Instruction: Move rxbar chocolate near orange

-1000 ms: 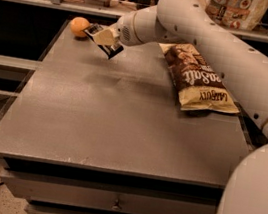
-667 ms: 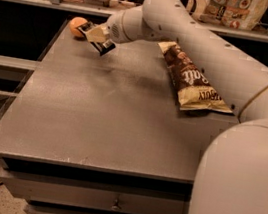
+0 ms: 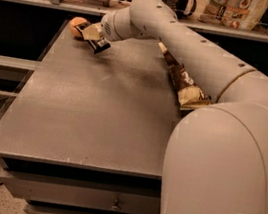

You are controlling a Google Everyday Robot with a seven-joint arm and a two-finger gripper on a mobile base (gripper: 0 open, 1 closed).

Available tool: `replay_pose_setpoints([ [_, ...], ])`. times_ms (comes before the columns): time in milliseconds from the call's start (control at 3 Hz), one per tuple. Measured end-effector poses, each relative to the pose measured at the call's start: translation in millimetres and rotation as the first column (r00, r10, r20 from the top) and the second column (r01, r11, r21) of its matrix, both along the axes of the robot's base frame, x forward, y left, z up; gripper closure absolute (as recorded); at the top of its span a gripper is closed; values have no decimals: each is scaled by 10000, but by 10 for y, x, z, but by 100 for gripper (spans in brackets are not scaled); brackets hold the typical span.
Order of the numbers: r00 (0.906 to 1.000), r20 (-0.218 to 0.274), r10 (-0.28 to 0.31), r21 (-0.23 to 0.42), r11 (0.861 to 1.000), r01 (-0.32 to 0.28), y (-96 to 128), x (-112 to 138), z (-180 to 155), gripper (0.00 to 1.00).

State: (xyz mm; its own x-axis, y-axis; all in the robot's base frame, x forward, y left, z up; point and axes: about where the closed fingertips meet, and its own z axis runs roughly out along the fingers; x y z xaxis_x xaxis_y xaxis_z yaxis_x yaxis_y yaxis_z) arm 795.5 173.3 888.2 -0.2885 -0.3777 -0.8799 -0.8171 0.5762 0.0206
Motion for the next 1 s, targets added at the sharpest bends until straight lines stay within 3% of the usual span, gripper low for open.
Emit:
replay_pose_setpoints([
  [333,9987,-88,-496,25,9988,496,-93,91,-37,13],
  [667,9956,-183,-915,119,9957,917,-203,121,-63,0],
  [1000,9956,-195,-918,126,9957,921,-199,121,-68,0],
])
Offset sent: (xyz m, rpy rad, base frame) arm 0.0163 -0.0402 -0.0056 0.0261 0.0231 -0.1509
